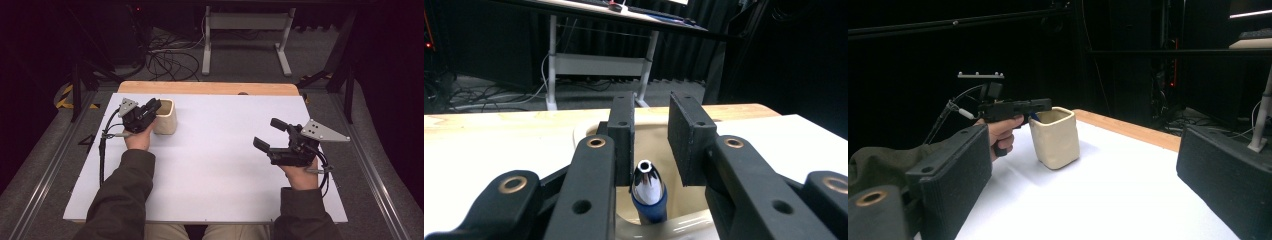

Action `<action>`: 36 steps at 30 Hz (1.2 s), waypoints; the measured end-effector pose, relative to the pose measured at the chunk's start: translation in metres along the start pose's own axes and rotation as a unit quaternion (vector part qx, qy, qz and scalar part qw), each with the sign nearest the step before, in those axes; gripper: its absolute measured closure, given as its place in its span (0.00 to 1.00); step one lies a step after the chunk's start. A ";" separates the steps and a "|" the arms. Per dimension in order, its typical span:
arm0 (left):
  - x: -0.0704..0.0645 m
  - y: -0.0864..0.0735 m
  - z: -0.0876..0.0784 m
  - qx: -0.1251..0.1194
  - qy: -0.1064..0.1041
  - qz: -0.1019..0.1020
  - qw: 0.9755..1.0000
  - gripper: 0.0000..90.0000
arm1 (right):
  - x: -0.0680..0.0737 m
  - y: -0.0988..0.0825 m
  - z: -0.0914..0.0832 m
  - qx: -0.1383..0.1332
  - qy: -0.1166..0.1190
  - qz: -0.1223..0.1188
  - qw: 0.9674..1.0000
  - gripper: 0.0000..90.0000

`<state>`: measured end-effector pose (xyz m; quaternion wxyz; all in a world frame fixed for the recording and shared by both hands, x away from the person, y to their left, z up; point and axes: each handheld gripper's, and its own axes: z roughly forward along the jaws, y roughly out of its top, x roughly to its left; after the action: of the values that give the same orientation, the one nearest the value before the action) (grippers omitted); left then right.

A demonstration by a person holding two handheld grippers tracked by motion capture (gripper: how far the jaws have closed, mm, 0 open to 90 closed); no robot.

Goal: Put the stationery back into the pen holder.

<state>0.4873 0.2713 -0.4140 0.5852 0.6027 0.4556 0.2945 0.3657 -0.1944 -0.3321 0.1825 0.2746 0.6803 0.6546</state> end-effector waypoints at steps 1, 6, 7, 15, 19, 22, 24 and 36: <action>0.000 0.000 0.000 -0.001 0.000 -0.001 1.000 0.80 | 0.000 0.000 0.000 0.000 0.000 0.000 1.000 0.09; 0.002 0.003 -0.003 -0.007 0.001 -0.003 1.000 0.76 | 0.000 0.000 0.001 0.002 0.000 0.001 1.000 0.09; 0.002 0.003 -0.004 -0.008 0.000 -0.004 1.000 0.75 | 0.000 0.000 0.001 0.002 0.000 0.001 1.000 0.09; 0.000 0.009 -0.011 -0.019 0.004 0.001 1.000 0.63 | 0.000 0.000 0.001 0.002 0.000 0.001 1.000 0.09; -0.002 0.012 -0.014 -0.024 0.007 0.012 1.000 0.59 | 0.000 0.000 0.002 0.003 0.000 0.000 1.000 0.09; -0.004 0.014 -0.016 -0.025 0.006 0.016 1.000 0.55 | 0.000 -0.001 0.002 0.004 0.000 0.000 1.000 0.09; -0.006 0.015 -0.018 -0.027 0.006 0.019 0.999 0.51 | -0.001 -0.001 0.002 0.005 0.000 0.000 1.000 0.09; -0.017 0.024 -0.033 -0.038 -0.019 0.023 0.999 0.37 | -0.001 -0.001 0.003 0.005 -0.002 0.000 1.000 0.09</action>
<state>0.4562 0.2726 -0.3827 0.6091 0.5960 0.4189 0.3135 0.3680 -0.1931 -0.3333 0.1826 0.2766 0.6833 0.6505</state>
